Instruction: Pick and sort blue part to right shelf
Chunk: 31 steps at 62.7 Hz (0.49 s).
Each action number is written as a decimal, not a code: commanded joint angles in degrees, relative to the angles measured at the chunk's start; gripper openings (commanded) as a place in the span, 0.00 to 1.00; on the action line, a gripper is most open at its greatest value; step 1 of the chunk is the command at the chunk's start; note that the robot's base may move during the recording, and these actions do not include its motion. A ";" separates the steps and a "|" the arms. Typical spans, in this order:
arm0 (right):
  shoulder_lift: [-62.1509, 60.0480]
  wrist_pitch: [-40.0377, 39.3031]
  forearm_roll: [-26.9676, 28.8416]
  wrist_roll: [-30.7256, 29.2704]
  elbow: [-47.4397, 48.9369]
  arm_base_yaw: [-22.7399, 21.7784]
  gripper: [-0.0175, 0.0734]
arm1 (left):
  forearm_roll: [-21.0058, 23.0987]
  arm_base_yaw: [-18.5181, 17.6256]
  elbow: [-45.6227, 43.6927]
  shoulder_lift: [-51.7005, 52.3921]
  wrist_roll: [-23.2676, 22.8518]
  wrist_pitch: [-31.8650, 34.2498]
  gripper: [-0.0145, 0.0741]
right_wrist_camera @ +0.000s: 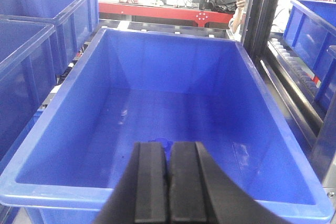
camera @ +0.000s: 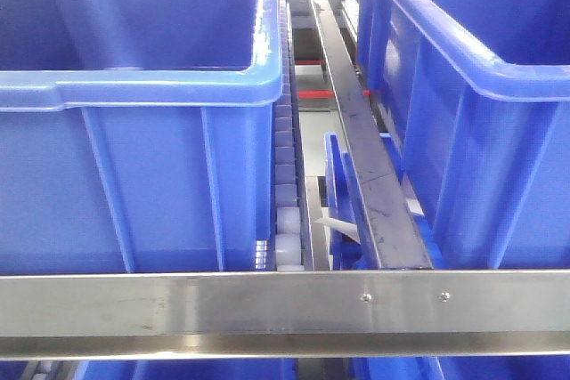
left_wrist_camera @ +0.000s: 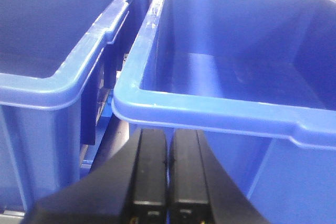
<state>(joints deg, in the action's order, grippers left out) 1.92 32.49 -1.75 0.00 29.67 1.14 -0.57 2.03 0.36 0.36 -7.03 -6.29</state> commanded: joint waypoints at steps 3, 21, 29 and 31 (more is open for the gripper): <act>0.80 -5.41 -0.05 -0.31 1.35 -0.09 0.26 | 0.57 0.21 1.40 1.28 -0.11 5.53 0.30; 0.79 -8.69 3.20 0.00 -1.36 -0.09 0.26 | 0.57 0.21 1.40 1.28 -0.11 5.53 0.30; 0.79 -14.91 6.98 0.00 -8.87 -0.09 0.26 | 0.57 0.21 1.40 1.18 -0.11 5.53 0.30; 0.79 -16.49 7.08 0.00 -10.94 -0.09 0.26 | 0.57 0.21 1.40 1.18 -0.11 5.53 0.30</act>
<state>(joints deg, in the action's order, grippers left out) 1.92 24.64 3.82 0.00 21.15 1.14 -0.57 2.03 0.36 0.36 -7.03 -6.02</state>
